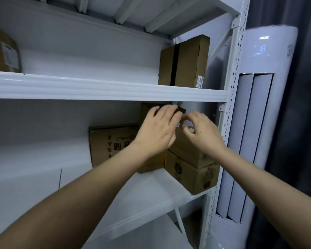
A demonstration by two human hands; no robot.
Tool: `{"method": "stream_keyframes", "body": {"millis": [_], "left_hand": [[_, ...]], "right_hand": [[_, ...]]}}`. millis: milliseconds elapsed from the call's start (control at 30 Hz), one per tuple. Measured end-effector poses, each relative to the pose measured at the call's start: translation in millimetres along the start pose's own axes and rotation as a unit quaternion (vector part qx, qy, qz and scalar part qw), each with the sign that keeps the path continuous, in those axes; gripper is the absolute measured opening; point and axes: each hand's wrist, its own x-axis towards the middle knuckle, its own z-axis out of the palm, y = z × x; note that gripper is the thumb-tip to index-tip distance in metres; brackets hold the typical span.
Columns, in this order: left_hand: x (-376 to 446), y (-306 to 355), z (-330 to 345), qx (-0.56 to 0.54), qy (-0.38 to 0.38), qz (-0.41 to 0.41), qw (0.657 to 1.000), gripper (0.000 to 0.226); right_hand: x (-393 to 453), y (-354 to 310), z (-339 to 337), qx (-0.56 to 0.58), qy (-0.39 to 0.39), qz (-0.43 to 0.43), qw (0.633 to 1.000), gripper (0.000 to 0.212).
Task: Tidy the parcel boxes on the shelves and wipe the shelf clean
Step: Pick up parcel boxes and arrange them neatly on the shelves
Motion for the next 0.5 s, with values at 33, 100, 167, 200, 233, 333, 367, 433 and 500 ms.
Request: {"method": "stream_keyframes", "body": {"millis": [33, 100, 167, 200, 233, 333, 367, 433, 500], "left_hand": [[-3, 7, 11, -0.004, -0.016, 0.001, 1.0, 0.052], [-6, 21, 31, -0.01, -0.046, 0.004, 0.999, 0.051], [-5, 38, 53, -0.016, -0.072, 0.004, 0.997, 0.049], [-4, 46, 63, -0.018, -0.091, -0.003, 0.996, 0.049], [-3, 52, 73, -0.018, -0.103, -0.008, 0.994, 0.051], [10, 81, 109, -0.016, -0.153, -0.031, 0.988, 0.056], [11, 86, 118, -0.015, -0.172, -0.038, 0.984, 0.057], [21, 101, 139, -0.019, -0.198, -0.072, 0.977, 0.059], [30, 116, 157, -0.036, -0.224, -0.127, 0.966, 0.062]], "right_hand": [[-5, 8, 6, -0.009, -0.014, 0.004, 1.0, 0.026], [-13, 25, 18, -0.027, -0.039, 0.012, 0.999, 0.029], [-20, 48, 30, -0.041, -0.059, 0.021, 0.997, 0.03], [-22, 60, 36, -0.044, -0.066, 0.025, 0.997, 0.031], [-24, 71, 41, -0.043, -0.072, 0.031, 0.996, 0.031], [-25, 120, 59, -0.035, -0.098, 0.051, 0.993, 0.034], [-26, 132, 65, -0.03, -0.102, 0.065, 0.992, 0.036], [-26, 163, 77, -0.007, -0.106, 0.1, 0.989, 0.04], [-27, 190, 88, 0.023, -0.104, 0.137, 0.985, 0.044]]}}
